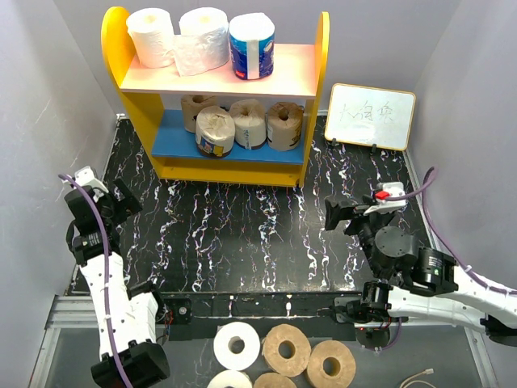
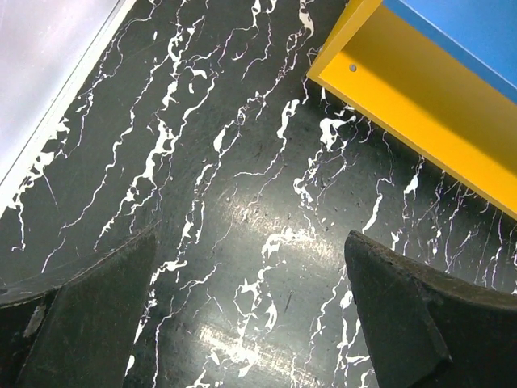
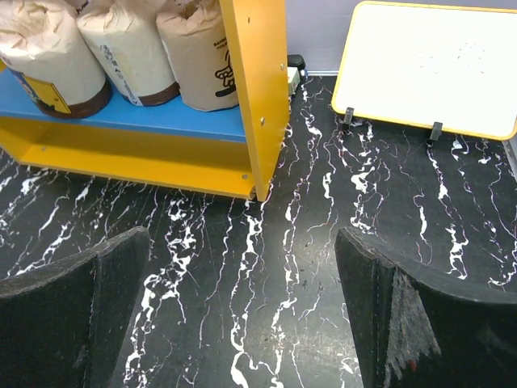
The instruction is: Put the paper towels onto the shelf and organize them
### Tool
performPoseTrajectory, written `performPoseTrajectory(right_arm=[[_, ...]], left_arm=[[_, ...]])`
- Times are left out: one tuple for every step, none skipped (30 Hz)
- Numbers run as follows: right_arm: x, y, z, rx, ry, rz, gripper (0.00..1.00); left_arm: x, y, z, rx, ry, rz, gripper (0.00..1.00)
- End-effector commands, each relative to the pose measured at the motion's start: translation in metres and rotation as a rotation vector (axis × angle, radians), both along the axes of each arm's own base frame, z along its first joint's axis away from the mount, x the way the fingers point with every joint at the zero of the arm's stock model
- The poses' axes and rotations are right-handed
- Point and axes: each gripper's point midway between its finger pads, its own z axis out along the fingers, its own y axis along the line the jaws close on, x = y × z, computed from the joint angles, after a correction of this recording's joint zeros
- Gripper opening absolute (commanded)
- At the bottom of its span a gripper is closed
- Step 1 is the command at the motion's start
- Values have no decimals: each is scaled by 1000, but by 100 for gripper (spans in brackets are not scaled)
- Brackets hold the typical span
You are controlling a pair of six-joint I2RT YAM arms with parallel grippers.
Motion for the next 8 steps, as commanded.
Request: performPoseTrajectory(right_arm=[[-2,-7,12,69,-25,-10,99],[-2,-8,13,71,-26,-11,99],[-2,-8,13,72,-26,-11,99],[-2,-8,12,70,-25,-12,99],[-1,-7,12,68,-24,-12,99],[-1,-6,11,62,-22,-11,99],[-1,-5,10,57,-21,-10,99],[0,-4,10,50,-19,-11,99]], left_arm=[[3,3,13,-12,-41,30,99],[4,0,15,-24,-48,18,99],[5,-3,18,-30,-58,1,99],[6,-7,22,-30,-73,-22,99],[5,-10,24,-26,-87,-38,99],[5,-11,25,-25,-101,-39,99],[4,-11,27,-26,-112,-35,99],[3,-13,30,-28,-124,-36,99]])
